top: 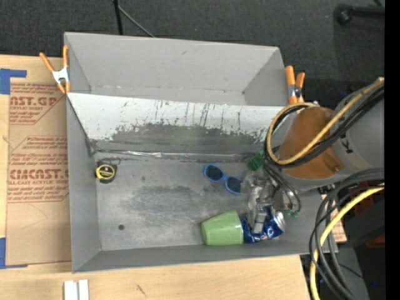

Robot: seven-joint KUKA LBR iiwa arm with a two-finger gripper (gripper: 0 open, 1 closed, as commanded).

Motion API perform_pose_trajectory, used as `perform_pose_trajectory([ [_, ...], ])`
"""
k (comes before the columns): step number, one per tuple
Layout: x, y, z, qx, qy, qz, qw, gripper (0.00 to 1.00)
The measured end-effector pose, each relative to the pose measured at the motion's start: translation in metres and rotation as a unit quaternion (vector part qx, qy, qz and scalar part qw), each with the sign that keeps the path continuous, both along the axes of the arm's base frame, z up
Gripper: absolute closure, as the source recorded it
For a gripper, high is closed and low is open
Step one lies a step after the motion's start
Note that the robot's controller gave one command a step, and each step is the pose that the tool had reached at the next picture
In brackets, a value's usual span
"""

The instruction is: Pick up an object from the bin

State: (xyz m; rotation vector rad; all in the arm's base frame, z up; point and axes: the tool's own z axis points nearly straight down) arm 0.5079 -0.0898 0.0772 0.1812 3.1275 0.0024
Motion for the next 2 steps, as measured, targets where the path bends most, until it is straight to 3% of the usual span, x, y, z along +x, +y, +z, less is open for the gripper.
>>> perform_pose_trajectory([
  [1, -0.0135, -0.0334, -0.0045, 0.002, -0.0032, 0.344, 0.939, 0.0],
  [2, -0.0156, -0.0359, -0.0058, 0.001, 0.0005, 0.344, 0.9388, 1.0],
])
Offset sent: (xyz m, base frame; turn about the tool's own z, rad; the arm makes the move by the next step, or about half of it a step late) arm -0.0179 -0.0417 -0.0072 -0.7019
